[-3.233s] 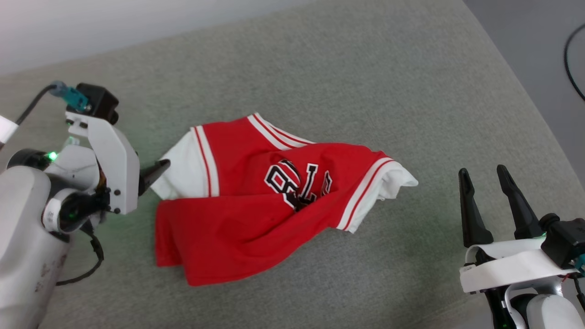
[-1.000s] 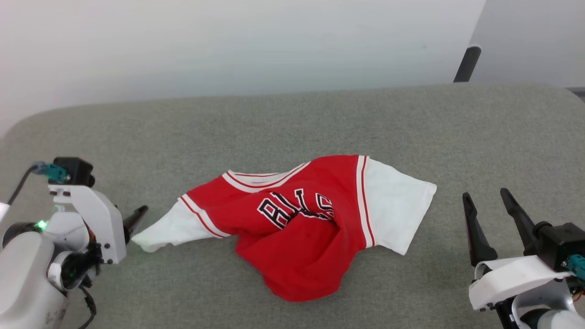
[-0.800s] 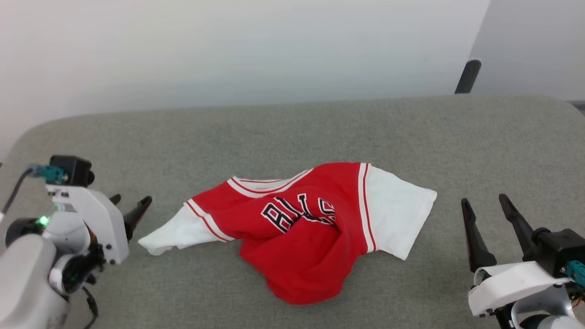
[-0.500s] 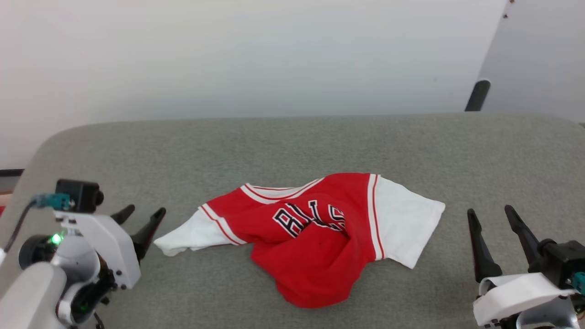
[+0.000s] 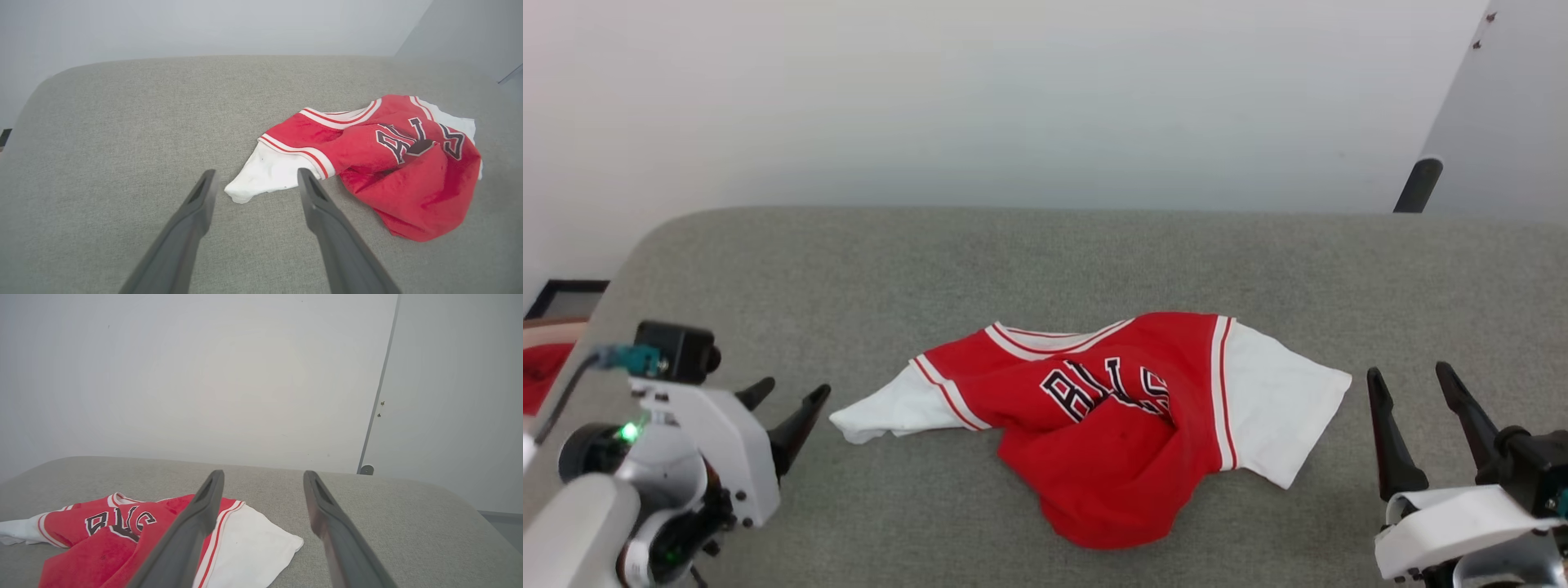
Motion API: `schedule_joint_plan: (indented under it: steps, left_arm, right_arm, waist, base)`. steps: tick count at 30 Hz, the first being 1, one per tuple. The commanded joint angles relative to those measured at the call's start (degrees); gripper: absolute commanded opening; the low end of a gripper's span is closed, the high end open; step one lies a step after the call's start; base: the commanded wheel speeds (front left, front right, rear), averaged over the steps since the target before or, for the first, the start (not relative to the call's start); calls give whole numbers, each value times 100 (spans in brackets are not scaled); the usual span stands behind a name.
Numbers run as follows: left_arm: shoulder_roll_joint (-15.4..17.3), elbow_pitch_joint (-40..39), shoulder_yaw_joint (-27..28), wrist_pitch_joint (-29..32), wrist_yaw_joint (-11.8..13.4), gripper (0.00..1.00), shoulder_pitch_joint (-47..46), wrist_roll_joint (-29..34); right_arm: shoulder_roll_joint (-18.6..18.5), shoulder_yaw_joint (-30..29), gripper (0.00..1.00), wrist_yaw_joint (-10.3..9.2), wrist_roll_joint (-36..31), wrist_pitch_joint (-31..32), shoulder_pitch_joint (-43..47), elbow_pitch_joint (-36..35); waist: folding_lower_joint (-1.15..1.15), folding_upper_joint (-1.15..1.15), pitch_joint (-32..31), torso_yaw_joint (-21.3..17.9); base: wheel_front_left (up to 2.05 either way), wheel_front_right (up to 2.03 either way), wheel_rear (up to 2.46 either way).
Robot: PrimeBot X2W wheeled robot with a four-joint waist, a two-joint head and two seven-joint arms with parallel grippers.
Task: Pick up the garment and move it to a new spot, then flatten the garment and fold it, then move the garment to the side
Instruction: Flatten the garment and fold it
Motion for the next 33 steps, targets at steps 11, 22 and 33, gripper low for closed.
schedule_joint_plan:
  steps: [11,22,33]
  left_arm:
    - [-141,700,-338,690,-278,100,-1121,-13]
    - [-296,1790,-597,885,-525,100,-2070,38]
    - [-419,2568,-814,936,-596,100,-2528,-30]
  right_arm:
    - [-162,104,100,-2,-7,118,-383,-201]
    - [-218,118,100,-2,-53,41,-748,-424]
    - [-177,52,100,-2,-111,-59,-924,-463]
  waist:
    - [0,0,778,-230]
    - [0,0,1619,-588]
    - [0,0,2068,-792]
  base:
    - [0,0,0]
    - [0,0,0]
    - [0,0,0]
